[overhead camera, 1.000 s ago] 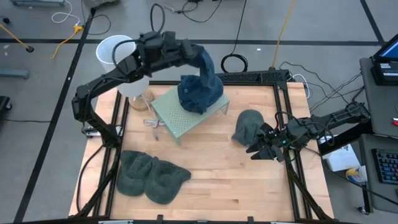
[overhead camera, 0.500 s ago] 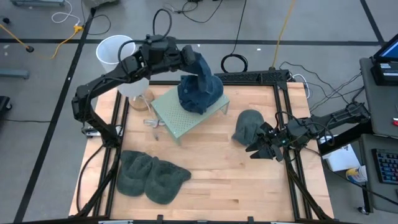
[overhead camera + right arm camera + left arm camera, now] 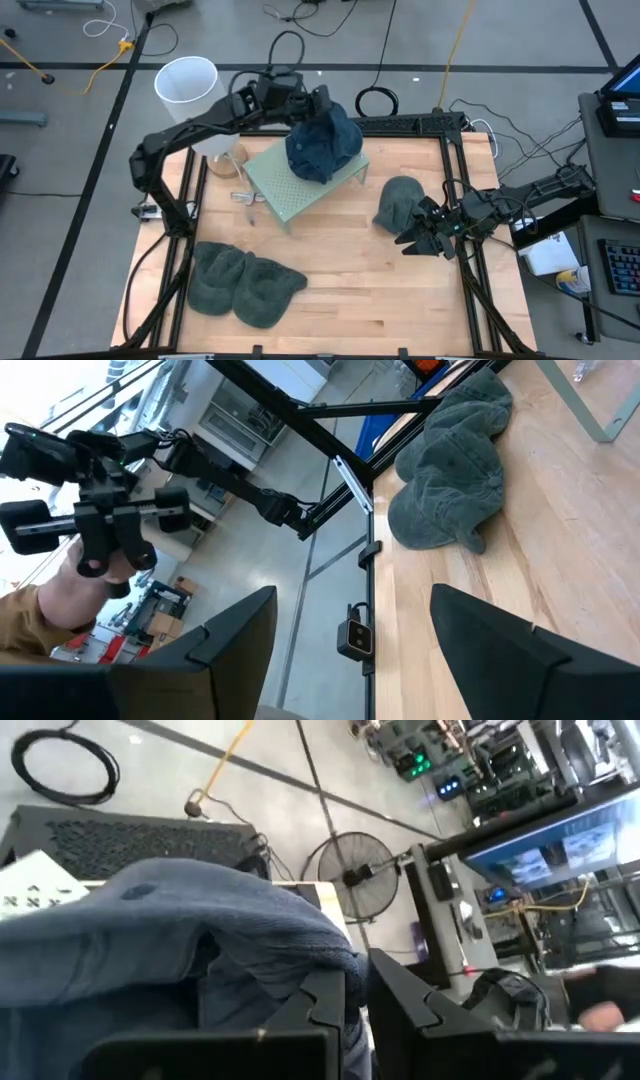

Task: Pick & Place hat
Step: Stack the blue cap on the other blue cap on the shelf

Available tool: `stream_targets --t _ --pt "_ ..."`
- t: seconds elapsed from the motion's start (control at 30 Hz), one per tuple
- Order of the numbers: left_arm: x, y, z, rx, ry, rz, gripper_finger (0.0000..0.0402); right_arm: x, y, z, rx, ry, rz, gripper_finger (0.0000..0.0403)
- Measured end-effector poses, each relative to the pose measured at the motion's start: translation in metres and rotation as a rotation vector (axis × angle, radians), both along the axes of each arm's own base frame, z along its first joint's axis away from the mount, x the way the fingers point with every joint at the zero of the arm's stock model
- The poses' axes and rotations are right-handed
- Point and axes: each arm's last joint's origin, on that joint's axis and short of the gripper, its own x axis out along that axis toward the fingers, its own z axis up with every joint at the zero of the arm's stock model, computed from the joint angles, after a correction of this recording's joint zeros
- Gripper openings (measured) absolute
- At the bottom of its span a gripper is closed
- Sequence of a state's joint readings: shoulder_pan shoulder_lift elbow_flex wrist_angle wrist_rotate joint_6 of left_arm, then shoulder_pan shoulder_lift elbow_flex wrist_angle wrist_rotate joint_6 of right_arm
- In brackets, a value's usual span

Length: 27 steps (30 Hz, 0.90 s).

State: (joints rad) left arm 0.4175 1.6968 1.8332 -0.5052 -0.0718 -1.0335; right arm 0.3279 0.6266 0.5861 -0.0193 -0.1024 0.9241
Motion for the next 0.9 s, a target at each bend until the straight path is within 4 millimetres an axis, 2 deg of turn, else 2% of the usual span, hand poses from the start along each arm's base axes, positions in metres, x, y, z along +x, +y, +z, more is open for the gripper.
stream_targets --t 0.3,0.7,0.9 --pt "-0.018 -0.018 -0.005 -0.070 0.171 -0.004 0.0022 0.000 0.000 0.000 -0.018 -0.008 0.002 0.0256" --pt "-0.023 -0.041 -0.026 -0.116 0.433 -0.018 0.0022 0.000 0.000 0.000 -0.025 -0.009 0.003 0.0256" --pt "-0.021 -0.048 -0.031 -0.082 0.498 0.023 0.0022 0.000 0.000 -0.002 -0.049 -0.003 0.006 0.0256"
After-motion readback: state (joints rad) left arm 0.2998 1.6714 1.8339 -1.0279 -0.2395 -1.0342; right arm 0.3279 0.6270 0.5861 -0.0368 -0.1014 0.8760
